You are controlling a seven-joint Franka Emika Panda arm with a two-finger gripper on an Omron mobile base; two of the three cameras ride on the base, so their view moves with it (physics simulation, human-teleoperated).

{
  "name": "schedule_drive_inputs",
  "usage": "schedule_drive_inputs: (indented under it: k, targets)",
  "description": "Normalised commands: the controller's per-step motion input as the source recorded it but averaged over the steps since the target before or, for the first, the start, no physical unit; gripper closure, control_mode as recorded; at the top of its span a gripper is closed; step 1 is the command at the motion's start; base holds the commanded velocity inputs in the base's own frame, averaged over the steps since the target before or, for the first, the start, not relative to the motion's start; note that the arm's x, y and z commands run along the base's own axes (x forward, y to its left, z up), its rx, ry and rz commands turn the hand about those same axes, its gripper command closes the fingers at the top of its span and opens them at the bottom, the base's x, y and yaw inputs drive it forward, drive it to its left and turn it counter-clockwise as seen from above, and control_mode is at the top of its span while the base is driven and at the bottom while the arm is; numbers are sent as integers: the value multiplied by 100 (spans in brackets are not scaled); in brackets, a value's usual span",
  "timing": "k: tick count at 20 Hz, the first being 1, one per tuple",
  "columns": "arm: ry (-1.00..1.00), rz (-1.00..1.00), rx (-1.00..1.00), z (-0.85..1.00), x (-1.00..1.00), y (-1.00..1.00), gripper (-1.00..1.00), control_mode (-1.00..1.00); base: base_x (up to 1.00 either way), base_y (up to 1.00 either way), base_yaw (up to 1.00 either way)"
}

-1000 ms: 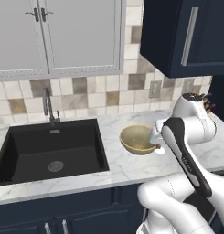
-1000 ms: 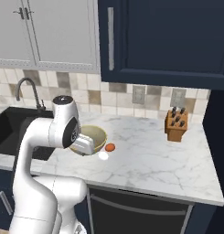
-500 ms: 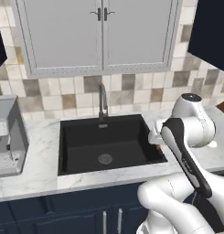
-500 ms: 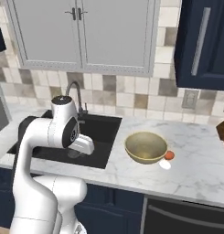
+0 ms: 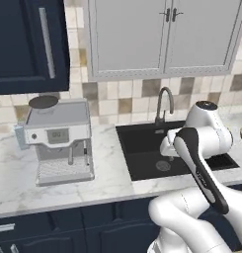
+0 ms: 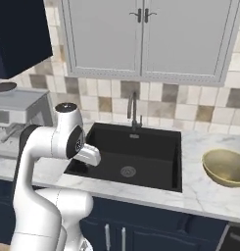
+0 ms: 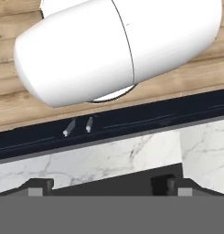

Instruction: Gather the eggs and milk located in the vicinity of the sink area and place them right next to the bowl.

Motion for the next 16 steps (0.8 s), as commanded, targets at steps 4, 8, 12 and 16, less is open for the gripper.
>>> schedule_drive_inputs:
  k: [4, 8, 12, 16]
  targets:
    - [0, 0, 0, 0, 0, 0, -100, 100, -13, 99, 0]
    - [0, 0, 0, 0, 0, 0, -100, 100, -13, 100, 0]
    - [0, 0, 0, 0, 0, 0, -100, 100, -12, 96, 1]
    - [0, 0, 0, 0, 0, 0, -100, 100, -1, 51, 0]
